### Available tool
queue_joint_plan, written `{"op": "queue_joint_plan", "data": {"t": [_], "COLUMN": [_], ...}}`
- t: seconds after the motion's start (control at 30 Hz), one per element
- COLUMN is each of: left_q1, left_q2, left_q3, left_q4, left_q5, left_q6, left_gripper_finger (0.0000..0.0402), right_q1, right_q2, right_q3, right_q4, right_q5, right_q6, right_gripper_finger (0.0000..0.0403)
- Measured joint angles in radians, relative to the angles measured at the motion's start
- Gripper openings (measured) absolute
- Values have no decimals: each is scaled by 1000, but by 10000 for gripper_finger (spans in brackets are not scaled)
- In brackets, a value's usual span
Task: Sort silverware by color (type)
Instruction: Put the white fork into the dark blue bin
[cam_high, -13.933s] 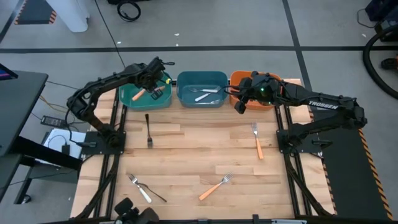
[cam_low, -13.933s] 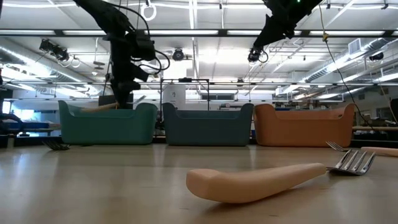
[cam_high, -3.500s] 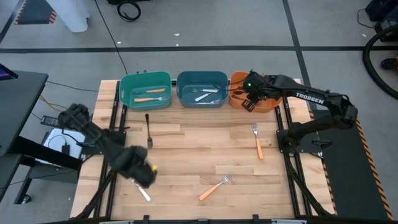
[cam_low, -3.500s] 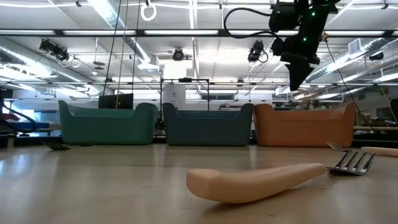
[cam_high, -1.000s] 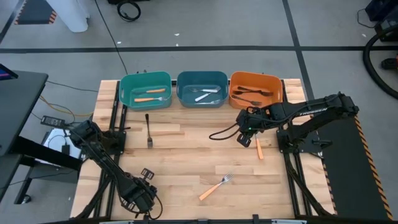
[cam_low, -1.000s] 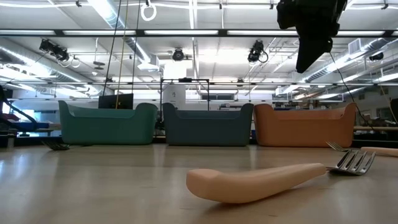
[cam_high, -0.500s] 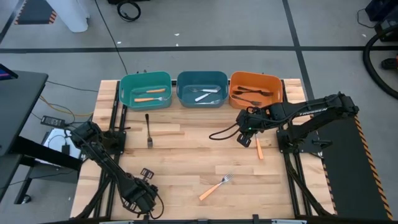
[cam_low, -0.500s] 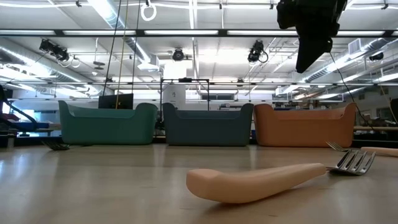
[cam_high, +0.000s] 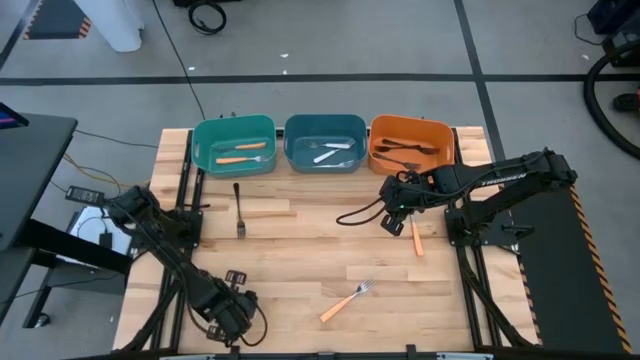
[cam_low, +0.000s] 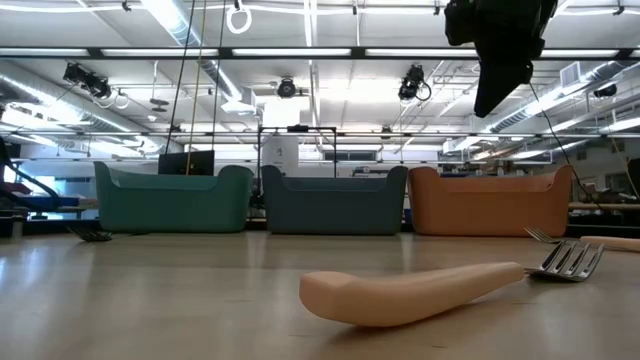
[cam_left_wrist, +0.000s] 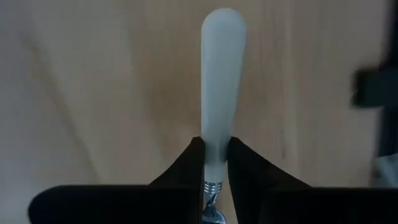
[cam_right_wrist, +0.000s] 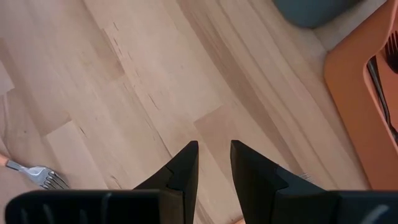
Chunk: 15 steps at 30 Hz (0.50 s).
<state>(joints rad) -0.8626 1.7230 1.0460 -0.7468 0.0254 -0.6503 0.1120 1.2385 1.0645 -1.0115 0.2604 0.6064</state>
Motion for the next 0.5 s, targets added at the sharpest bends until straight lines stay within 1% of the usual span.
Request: {"op": "queue_joint_plan", "data": {"t": [0.23,0.33,0.5], "left_q1": [22,50,130], "left_q2": [-100,-123,-164], "left_q3": [2,1,3], "left_q4": [71,115,225], "left_q5": [-93,-147,-299], "left_q6": [-74,-79,-66], "left_gripper_finger": [52,52,52], "right_q1": [0,0,0], "right_q2": [0,0,0], "right_q3": [0,0,0], "right_q4": [1,2,24], "right_q5": [0,0,0], "right_q6": [-5,-6,0], "right_gripper_finger": [101,101,101]}}
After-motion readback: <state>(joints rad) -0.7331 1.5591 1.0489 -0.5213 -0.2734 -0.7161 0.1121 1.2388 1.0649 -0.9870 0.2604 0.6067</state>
